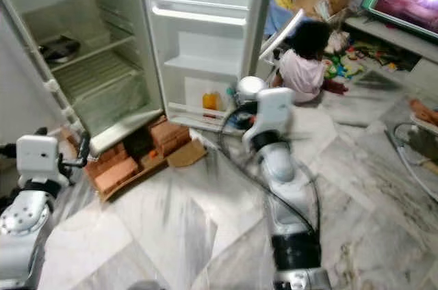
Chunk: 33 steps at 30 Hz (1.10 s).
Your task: Restocking fridge
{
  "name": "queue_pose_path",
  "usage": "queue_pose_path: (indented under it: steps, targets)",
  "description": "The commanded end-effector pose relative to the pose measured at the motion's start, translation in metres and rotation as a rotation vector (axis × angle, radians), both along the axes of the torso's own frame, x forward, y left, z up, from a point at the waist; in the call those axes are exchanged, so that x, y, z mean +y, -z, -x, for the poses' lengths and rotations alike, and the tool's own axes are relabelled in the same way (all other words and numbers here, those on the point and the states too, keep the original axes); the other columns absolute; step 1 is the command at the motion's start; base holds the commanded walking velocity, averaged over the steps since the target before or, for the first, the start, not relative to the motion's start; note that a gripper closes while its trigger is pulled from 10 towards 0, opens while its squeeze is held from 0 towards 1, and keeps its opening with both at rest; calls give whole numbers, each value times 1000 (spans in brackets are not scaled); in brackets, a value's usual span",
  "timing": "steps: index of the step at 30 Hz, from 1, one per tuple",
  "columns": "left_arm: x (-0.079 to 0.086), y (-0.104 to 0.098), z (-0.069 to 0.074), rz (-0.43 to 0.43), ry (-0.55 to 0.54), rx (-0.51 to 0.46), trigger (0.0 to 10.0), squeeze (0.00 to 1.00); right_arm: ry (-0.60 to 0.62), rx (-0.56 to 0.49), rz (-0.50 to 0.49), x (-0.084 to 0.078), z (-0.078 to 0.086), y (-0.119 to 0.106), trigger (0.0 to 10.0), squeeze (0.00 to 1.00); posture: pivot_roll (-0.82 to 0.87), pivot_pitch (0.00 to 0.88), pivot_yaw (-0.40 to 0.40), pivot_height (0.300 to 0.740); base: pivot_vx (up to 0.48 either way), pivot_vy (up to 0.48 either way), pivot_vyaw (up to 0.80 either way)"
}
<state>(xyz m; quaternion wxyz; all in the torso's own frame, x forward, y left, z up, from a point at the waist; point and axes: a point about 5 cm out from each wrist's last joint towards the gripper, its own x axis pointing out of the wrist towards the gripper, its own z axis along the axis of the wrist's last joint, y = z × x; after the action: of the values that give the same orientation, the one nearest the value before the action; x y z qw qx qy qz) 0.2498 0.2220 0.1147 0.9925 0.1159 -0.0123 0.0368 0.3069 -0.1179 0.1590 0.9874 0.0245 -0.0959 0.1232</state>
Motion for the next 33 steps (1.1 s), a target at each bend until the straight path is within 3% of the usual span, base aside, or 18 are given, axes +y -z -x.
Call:
queue_pose_path:
  steps: [1,17,33]
  targets:
    - [-7,0,0,17,40,-1,10000,0,49,-54,15,-15,-2,-11,10000,0,101,0,-33,740,420,0,0]
    - [-11,-2,-1,34,81,-3,10000,0,79,-48,16,-18,-4,-9,10000,0,102,0,-29,740,418,0,0]
    - [-15,-2,-2,59,109,-2,10000,0,88,-43,10,-18,-6,-8,10000,0,104,0,-26,740,302,371,-70]
